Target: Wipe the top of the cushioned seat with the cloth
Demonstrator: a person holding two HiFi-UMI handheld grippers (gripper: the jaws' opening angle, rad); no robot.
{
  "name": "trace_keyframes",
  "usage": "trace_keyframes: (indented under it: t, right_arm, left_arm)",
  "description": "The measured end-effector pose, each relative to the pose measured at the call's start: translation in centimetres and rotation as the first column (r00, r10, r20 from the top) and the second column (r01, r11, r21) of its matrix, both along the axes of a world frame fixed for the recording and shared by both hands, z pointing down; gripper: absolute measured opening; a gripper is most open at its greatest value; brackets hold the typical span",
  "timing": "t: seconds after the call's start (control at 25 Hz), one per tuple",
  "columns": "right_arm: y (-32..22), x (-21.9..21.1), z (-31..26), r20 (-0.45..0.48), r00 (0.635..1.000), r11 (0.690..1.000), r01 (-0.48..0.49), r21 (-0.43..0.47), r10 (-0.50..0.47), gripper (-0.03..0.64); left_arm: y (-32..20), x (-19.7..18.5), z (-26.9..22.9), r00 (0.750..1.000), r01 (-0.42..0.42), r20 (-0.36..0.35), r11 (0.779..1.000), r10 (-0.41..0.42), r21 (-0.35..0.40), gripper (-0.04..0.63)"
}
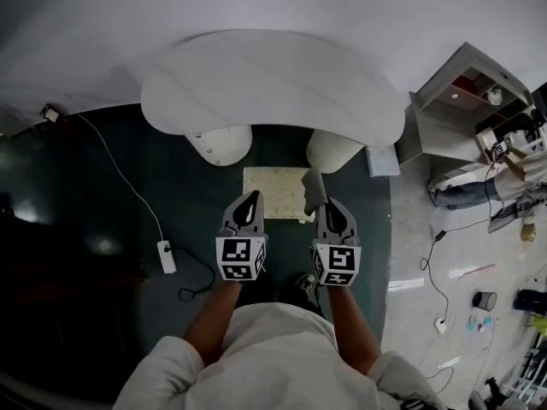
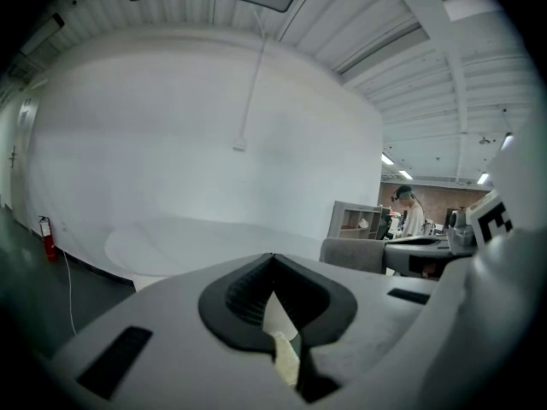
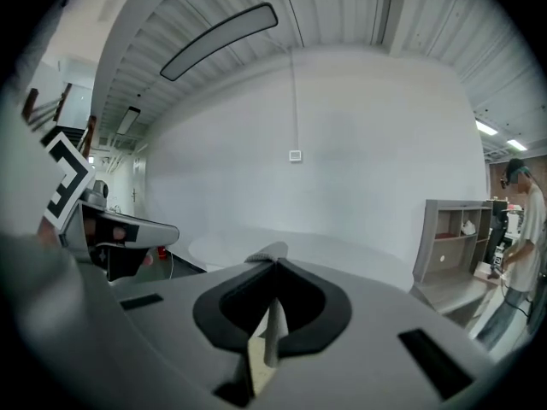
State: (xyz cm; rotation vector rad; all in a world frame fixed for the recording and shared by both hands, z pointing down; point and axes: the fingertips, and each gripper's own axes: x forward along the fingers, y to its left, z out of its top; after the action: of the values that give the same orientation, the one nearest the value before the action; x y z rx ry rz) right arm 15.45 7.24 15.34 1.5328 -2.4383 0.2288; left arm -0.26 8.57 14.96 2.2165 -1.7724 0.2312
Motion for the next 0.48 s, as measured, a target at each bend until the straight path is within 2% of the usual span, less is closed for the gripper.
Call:
trace_keyframes:
  t: [0.16, 0.32, 0.48]
  right_arm:
    - [1.7, 1.7, -2.1, 0.0, 1.0, 0.999, 0.029, 0.03, -0.029, 0.014]
    - [3.7, 3.5, -2.8, -0.01, 0.999, 0.998, 0.043, 0.047, -0.043, 0.014]
    - [5.3, 4.6, -3.7, 0.011, 0.998, 0.997, 0.059, 0.054, -0.059, 0.014]
  left_arm:
    - [2.1, 1.6, -1.6, 1.0, -0.004, 0.013, 1.0, 0.004, 0.022, 0.014]
    - [4.4, 3.5, -2.4, 1.0, -0.003, -0.029, 0.999, 0.004, 0.039, 0.014]
    - [6.0, 5.7, -2.9, 1.0, -0.011, 0.008, 0.999, 0.011, 0.047, 0.014]
